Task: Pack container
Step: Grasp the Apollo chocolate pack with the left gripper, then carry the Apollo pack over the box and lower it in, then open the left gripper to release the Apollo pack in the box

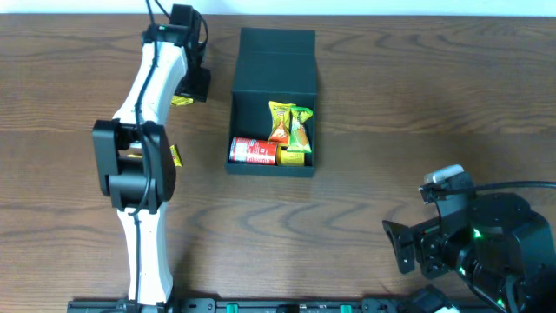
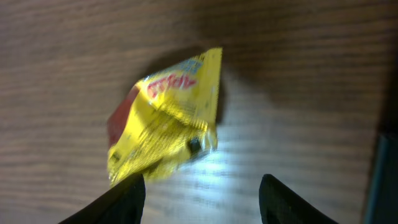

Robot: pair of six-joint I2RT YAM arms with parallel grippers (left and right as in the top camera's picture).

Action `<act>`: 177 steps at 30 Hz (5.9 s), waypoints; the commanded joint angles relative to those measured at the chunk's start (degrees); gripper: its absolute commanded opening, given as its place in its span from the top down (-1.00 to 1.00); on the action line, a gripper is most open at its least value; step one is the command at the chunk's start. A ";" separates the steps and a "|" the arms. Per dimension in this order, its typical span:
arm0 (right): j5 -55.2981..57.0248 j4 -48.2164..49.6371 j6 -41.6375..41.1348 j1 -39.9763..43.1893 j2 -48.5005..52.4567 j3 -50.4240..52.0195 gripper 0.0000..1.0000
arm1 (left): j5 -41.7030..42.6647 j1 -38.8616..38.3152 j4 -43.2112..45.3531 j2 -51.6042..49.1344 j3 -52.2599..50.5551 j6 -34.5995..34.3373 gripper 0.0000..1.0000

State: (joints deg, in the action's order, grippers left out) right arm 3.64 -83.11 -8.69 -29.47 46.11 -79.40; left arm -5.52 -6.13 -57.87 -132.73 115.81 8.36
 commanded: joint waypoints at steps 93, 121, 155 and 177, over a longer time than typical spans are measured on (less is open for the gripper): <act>4.61 1.29 0.20 0.26 0.13 -0.52 -0.98 | -12.79 -7.17 0.28 6.27 7.37 8.57 0.88; 13.70 -2.40 4.87 0.26 -2.80 -7.91 -0.99 | 5.05 -23.65 -8.61 19.47 5.81 3.26 0.88; 10.95 -3.48 4.46 0.26 -2.80 -7.89 -0.99 | -15.76 -25.53 -19.67 12.57 5.75 -101.39 0.88; 10.93 -4.31 3.54 0.26 -2.80 -7.89 -0.99 | -20.50 -25.57 -14.53 3.74 5.81 -94.31 0.89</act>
State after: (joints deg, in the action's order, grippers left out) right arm 14.76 -87.24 -4.78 -29.47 43.27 -86.70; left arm -22.74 -31.62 -72.01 -127.66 121.47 -89.10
